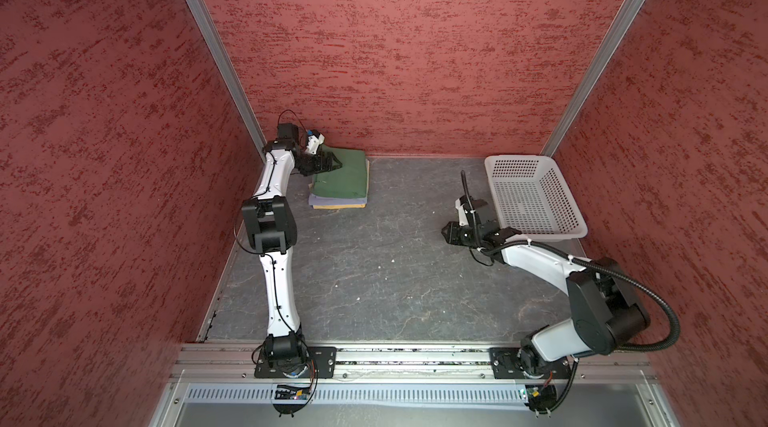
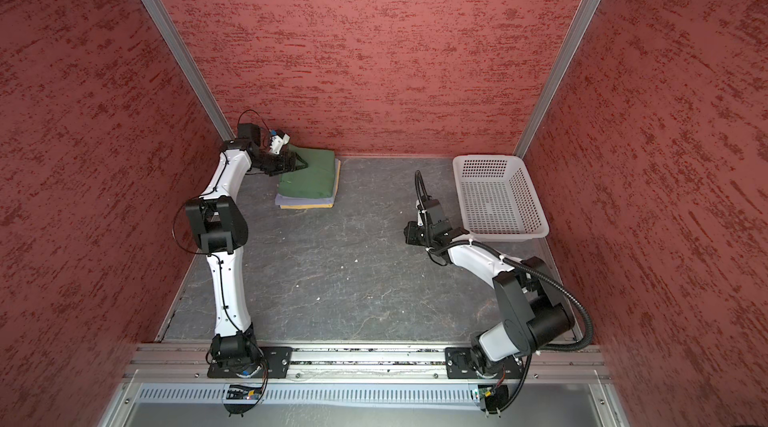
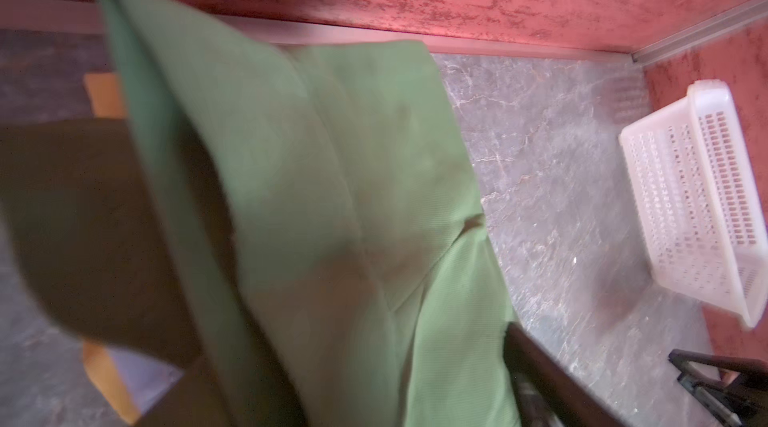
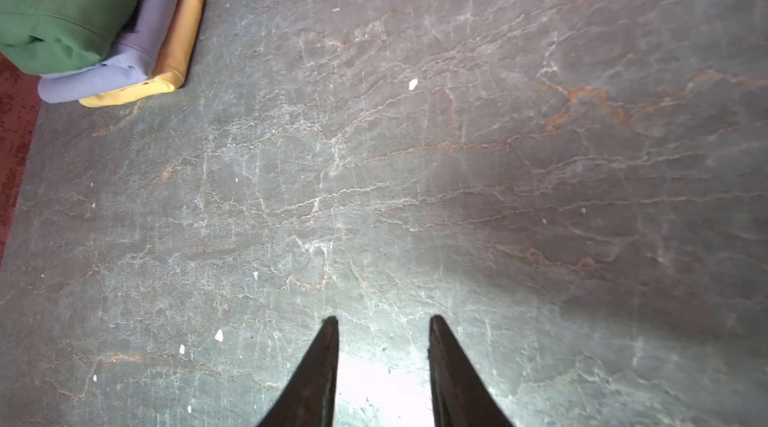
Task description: Fold and stack the skirts
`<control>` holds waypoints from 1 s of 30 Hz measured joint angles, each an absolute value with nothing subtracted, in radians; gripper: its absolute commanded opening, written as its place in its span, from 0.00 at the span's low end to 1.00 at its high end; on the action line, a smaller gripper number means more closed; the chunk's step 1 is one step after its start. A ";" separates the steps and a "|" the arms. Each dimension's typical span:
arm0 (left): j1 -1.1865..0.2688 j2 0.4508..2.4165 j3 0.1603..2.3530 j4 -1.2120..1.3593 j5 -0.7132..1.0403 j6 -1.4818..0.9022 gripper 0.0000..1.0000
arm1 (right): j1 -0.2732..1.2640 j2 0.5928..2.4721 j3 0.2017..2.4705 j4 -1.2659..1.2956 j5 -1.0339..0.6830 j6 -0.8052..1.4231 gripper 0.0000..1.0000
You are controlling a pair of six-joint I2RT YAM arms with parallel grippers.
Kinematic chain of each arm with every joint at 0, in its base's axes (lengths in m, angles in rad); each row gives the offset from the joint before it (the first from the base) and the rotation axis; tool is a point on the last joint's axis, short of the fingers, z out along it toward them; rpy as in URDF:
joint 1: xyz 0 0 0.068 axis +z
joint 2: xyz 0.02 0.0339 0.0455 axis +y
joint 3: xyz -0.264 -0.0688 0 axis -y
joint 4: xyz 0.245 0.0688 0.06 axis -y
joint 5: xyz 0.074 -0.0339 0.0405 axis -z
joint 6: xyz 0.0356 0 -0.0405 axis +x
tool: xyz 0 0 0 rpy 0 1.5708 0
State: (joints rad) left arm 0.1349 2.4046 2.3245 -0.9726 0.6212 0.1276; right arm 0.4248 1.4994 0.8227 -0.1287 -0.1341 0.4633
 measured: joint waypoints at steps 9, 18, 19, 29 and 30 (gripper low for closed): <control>0.148 2.317 2.201 -0.907 0.566 0.059 0.99 | 0.425 1.478 0.823 -0.136 -0.126 0.455 0.40; 0.067 1.935 1.874 -0.715 0.424 0.059 1.00 | 0.425 1.421 0.823 -0.193 -0.049 0.381 0.65; 0.040 1.871 1.804 -0.674 0.403 0.062 0.99 | 0.425 1.403 0.823 -0.198 -0.030 0.369 0.69; -0.267 1.374 1.138 -0.323 0.105 0.083 1.00 | 0.414 1.243 0.784 -0.205 0.192 0.244 0.99; -0.295 1.349 1.095 -0.306 0.078 0.083 0.99 | 0.405 1.229 0.770 -0.205 0.212 0.229 0.99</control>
